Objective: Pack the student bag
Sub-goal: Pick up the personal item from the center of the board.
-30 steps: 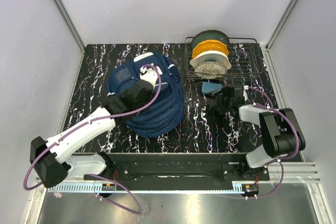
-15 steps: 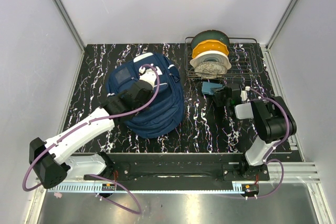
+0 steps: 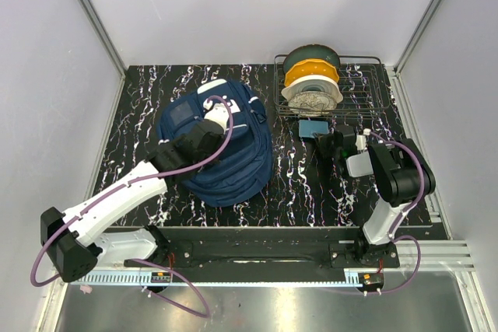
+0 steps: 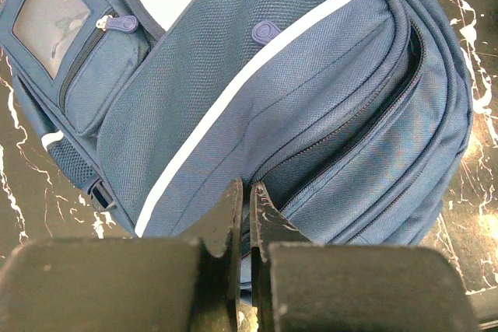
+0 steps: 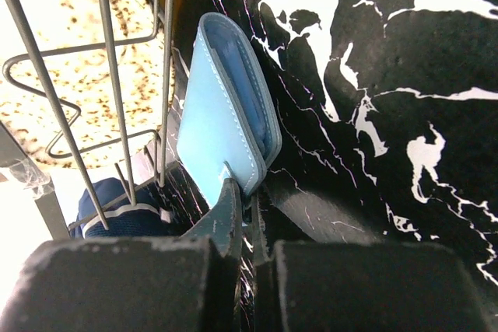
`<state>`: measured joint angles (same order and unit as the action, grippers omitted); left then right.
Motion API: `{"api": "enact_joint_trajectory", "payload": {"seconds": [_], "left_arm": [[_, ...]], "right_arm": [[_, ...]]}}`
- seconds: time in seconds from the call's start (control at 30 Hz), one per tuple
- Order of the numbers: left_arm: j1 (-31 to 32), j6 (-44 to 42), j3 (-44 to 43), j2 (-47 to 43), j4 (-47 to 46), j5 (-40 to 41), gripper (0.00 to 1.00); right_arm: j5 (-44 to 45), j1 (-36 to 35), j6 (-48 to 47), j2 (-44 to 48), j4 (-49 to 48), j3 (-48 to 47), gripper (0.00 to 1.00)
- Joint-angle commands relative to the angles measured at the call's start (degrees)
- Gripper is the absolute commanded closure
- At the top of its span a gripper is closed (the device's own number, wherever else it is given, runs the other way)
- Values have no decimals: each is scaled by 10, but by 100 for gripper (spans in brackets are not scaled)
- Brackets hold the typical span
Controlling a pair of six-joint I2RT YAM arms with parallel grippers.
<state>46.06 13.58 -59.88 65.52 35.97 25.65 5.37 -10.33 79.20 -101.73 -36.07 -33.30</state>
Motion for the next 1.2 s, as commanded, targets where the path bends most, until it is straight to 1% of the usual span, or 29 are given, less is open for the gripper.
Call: {"api": "enact_joint_trajectory", "payload": {"seconds": [0.0,0.2,0.3,0.33,0.4,0.43,0.5,0.53,0.6,0.63,0.7,0.73,0.83,0.87,0.97,1.0,1.03,1.1,1.13,1.17], "left_arm": [[-1,20,-25,-34,-25,4,100],[-1,22,-26,-36,-21,11,100],[-1,21,-27,-36,-22,12,100],[-1,21,-27,-35,-23,12,100],[-1,21,-29,-34,-21,12,100],[-1,20,-29,-34,-21,13,100],[-1,18,-26,-35,-23,14,100],[-2,16,-25,-33,-26,14,100],[-2,16,-24,-31,-27,15,100],[-2,15,-24,-29,-27,15,100],[-3,15,-27,-27,-28,15,100],[-2,16,-28,-25,-31,15,100],[-2,16,-33,-21,-32,13,100],[-2,16,-37,-21,-31,12,100],[-2,16,-41,-17,-32,13,100],[-2,17,-42,-16,-32,13,100],[-2,19,-43,-14,-32,13,100],[-3,20,-45,-14,-31,15,100],[-3,21,-48,-11,-32,16,100],[-3,21,-50,-10,-30,19,100]], "right_arm": [[4,2,-33,-6,14,20,100],[-45,2,-58,71,29,47,100],[-73,2,-65,139,49,75,100],[-83,2,-76,181,70,85,100],[-102,2,-96,232,112,89,100],[-108,2,-116,286,161,89,100],[-133,2,-134,342,207,86,100],[-137,2,-146,397,253,83,100],[-147,1,-156,449,295,76,100],[-149,2,-169,491,335,65,100],[-173,2,-181,522,358,51,100],[-185,2,-193,536,389,35,100],[-254,0,-212,524,401,-3,100],[-292,-3,-215,515,400,-13,100],[-335,-38,-228,469,398,-60,100],[-338,-57,-229,458,397,-70,100],[-338,-91,-232,437,393,-90,100],[-324,-127,-230,420,391,-106,100],[-320,-153,-220,408,374,-110,100],[-315,-163,-215,404,366,-112,100]]}}
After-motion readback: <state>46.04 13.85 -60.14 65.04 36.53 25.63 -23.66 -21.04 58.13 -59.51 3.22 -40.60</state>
